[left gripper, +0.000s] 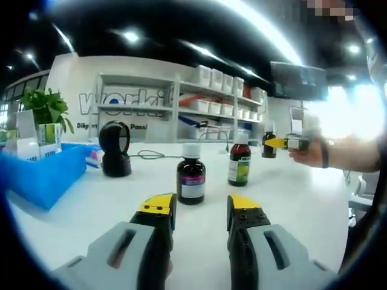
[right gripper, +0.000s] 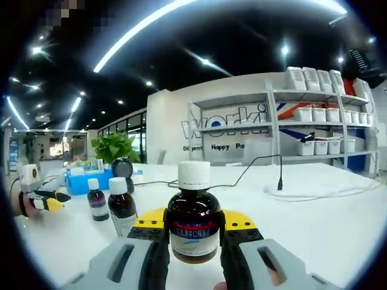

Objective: Rotate the medicine bottle to make it face forward pick up the medicine bottle inspect the drug traceability code place the medicine on the table

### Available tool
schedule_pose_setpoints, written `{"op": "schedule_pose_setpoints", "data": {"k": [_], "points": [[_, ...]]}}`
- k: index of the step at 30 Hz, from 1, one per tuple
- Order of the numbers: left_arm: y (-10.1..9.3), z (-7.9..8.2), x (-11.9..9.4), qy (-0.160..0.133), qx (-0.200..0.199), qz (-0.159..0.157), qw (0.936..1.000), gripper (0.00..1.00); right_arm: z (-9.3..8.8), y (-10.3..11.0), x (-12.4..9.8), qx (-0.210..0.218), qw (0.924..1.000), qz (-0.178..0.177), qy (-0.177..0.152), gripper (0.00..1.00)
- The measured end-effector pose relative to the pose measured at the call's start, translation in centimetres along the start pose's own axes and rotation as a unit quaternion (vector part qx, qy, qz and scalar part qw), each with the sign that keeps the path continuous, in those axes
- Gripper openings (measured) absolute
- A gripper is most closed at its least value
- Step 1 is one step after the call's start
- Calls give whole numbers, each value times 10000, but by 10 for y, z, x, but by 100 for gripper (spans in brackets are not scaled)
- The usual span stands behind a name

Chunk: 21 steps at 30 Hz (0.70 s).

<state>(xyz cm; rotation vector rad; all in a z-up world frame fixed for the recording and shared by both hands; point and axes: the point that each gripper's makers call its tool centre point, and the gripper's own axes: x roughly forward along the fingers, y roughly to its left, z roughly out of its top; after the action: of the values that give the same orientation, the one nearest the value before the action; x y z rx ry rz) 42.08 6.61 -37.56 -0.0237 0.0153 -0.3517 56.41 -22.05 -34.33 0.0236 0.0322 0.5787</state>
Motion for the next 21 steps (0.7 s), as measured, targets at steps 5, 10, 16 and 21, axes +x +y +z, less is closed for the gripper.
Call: {"op": "schedule_pose_setpoints", "data": {"k": [5, 10, 16, 21], "points": [[0, 0, 0, 9, 5, 3, 10000, 25, -10, -4, 1, 89, 9999, -16, 58, 27], [0, -1, 0, 14, 9, 13, 10000, 25, -18, -4, 2, 54, 9998, -11, 168, 27], [0, -1, 1, 33, 18, 10, 10000, 25, -23, 0, 3, 74, 9998, 27, 206, 27], [0, -1, 1, 40, 29, 12, 10000, 25, -28, 10, 6, -61, 9995, 150, 262, 27]]}}
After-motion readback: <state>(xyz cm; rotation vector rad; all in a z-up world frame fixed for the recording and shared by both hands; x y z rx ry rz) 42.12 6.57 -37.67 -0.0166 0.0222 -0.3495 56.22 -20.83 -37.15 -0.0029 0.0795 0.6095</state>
